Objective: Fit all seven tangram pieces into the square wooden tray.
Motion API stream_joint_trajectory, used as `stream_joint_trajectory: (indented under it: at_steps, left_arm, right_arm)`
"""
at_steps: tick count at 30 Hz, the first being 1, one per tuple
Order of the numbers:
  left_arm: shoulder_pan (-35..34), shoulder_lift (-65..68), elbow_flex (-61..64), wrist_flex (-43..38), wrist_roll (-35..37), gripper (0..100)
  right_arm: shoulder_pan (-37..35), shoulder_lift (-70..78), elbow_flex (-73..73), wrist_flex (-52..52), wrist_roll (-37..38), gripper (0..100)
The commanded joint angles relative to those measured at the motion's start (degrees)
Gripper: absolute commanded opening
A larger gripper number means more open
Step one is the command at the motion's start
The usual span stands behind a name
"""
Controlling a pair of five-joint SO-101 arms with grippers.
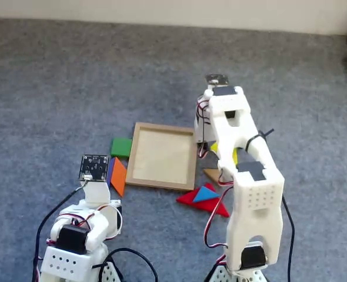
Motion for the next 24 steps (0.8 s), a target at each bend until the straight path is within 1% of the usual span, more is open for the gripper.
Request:
stream_joint_trajectory:
  at_steps: [1, 11, 16, 24]
  left_arm:
    - [-0.48, -2.42, 1.19, 0.26, -0.09, 1]
    - [-0.48, -2.42, 1.19, 0.26, -0.09, 1]
    - [-0.48, -2.42, 1.19, 0.26, -0.09, 1]
    - [-0.48, -2.42, 1.19, 0.26, -0.09, 1]
  right_arm:
    - [2.07, -0.66, -2.95, 2.07, 0.44, 35.0]
    - [2.24, -0.48, -2.95, 1.8, 0.79, 34.8]
    - [2.24, -0.48, -2.68, 0.22, 0.79, 26.8]
    - [3.74, -1.1, -2.59, -0.04, 0.88, 17.3]
